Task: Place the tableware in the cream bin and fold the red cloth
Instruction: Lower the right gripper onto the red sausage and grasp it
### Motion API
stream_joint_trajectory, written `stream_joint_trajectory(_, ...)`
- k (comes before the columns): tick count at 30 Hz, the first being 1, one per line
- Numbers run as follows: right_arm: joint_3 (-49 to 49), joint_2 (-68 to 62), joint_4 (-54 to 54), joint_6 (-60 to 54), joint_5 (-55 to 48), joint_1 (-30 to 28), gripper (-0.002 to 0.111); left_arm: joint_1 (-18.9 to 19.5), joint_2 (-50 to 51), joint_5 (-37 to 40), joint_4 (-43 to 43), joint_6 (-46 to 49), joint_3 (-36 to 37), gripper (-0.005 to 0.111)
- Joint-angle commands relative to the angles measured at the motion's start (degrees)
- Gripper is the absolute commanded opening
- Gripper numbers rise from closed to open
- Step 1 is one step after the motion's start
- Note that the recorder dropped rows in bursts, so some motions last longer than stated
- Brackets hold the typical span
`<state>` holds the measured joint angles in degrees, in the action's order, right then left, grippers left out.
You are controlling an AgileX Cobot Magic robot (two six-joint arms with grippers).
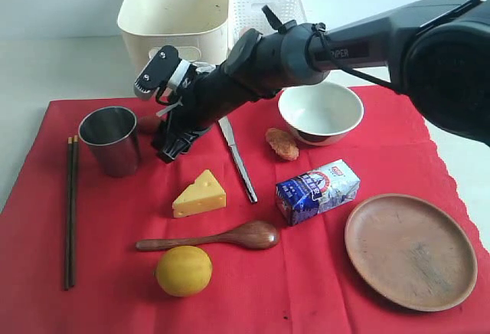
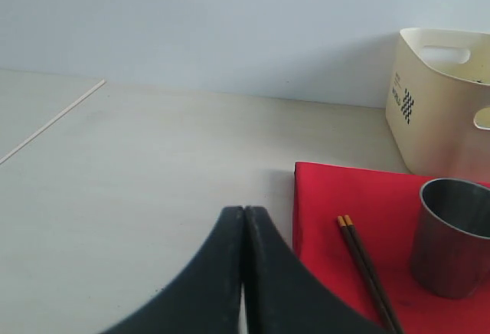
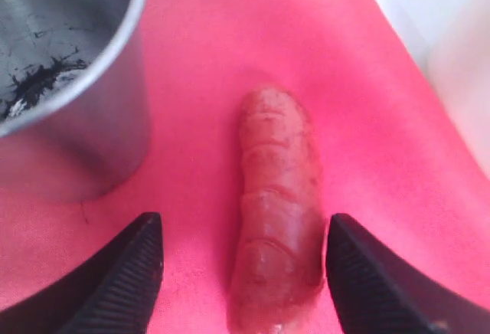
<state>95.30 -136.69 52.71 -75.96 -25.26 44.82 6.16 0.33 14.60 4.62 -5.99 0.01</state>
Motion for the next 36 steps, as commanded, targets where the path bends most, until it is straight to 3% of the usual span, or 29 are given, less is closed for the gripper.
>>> stream_joint_trajectory(1, 0.5, 0.0, -1.5, 0.1, -0.3, 0.1, 0.059, -0.4, -0.1, -0.1, -0.4, 0.0, 0.0, 0.001)
stream_joint_trajectory(6, 0.5, 0.0, -2.3, 0.1, -0.1, 0.1, 0.056, -0.4, -0.1, -0.1, -0.4, 0.0, 0.0, 0.001)
stream_joint_trajectory(15, 0.5, 0.0, -2.3, 0.1, 0.3, 0.1, 0.023, -0.4, -0.1, -0.1, -0.4, 0.0, 0.0, 0.001)
stream_joint_trajectory(25, 0.5, 0.0, -2.3, 0.1, 0.1, 0.1, 0.001, -0.4, -0.1, -0.1, -0.4, 0.0, 0.0, 0.001)
stream_joint_trajectory(31, 0.5, 2.5, -3.7, 2.4, -2.1, 0.1, 0.0, -0.4, -0.1, -0.1, -0.4, 0.0, 0.0, 0.001)
stream_joint_trajectory(36, 0.5, 9.6, -18.3, 15.7, -4.8, 0.0, 0.0, -0.4, -0.1, -0.1, -0.4, 0.0, 0.0, 0.001)
